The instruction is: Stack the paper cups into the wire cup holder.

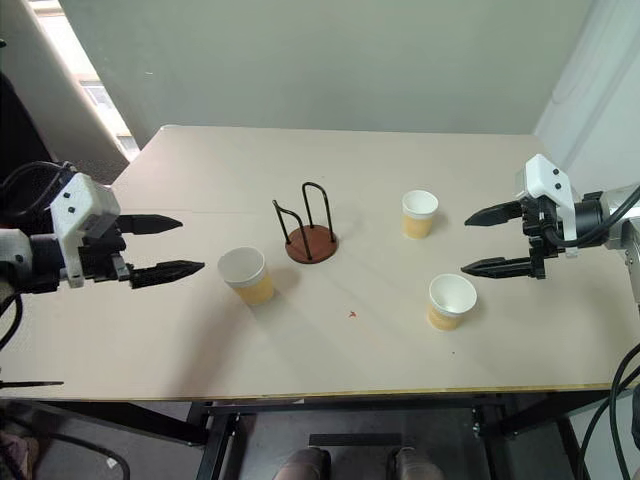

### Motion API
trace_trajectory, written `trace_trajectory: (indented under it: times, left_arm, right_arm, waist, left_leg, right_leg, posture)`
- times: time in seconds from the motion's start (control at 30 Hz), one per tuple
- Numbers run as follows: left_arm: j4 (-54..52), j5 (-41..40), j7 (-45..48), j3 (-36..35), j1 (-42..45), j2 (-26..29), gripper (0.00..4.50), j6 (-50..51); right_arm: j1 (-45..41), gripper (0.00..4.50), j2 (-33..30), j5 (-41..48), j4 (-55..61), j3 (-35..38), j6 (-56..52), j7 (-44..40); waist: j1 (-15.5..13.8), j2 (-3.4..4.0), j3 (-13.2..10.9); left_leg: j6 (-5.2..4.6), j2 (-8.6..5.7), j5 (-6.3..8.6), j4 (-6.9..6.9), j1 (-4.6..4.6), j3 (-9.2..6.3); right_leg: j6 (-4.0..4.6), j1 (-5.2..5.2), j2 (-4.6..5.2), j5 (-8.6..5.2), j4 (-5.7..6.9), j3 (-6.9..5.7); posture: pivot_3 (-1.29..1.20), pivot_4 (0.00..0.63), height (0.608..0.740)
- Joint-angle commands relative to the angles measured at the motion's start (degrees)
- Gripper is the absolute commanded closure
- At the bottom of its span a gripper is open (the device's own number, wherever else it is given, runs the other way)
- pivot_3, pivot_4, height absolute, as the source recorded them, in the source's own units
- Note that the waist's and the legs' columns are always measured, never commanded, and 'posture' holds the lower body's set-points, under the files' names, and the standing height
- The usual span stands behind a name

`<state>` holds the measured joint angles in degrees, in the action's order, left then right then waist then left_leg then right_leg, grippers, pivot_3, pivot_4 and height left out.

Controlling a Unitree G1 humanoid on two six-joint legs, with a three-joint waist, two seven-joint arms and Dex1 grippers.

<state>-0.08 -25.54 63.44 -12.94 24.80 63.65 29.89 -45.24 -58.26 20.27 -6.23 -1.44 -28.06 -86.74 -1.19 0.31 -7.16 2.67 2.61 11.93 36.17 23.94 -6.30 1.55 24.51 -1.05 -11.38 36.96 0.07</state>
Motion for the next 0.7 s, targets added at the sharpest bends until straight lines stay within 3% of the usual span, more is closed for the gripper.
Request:
trace_trajectory:
  times: [0.03,0.37,0.57,0.7]
  left_arm:
    - [1.0,2.6,-2.2,2.4,2.5,-1.5,0.03,-0.8]
    - [-1.0,1.4,-4.5,8.3,10.3,-10.9,0.03,3.2]
    - [-0.1,9.7,-10.3,15.7,13.6,-14.0,0.03,4.0]
    - [-0.9,10.0,-17.1,16.1,16.2,-20.5,0.03,8.8]
  right_arm:
    - [0.0,0.0,-0.9,1.1,2.2,1.3,0.0,0.0]
    - [1.2,0.0,-1.8,1.8,3.8,2.2,-0.4,1.1]
    - [2.0,0.0,-1.9,1.8,4.5,2.3,-0.4,1.9]
    - [3.1,0.0,-2.3,2.4,5.7,2.8,-1.1,2.0]
  waist:
    - [0.0,0.0,0.0]
    - [-0.1,-0.02,0.0]
    - [-0.1,-0.02,0.0]
    - [-0.3,-0.02,0.0]
  left_leg:
    - [0.0,0.0,0.0,0.0,0.0,0.01]
    - [-0.03,0.0,0.01,0.08,0.02,0.18]
    - [-0.08,0.01,0.02,0.31,0.04,0.23]
    - [-0.21,-0.02,0.0,0.48,0.04,0.24]
  right_leg:
    - [-0.01,0.01,0.0,0.0,-0.01,0.01]
    - [-0.31,-0.03,0.0,0.14,-0.04,0.06]
    - [-0.49,-0.07,-0.01,0.2,-0.03,0.09]
    - [-0.66,-0.23,-0.01,0.24,-0.08,0.1]
  posture:
    - [0.0,0.15,0.74]
    - [0.0,0.15,0.74]
    - [0.0,0.15,0.74]
    - [0.0,0.15,0.74]
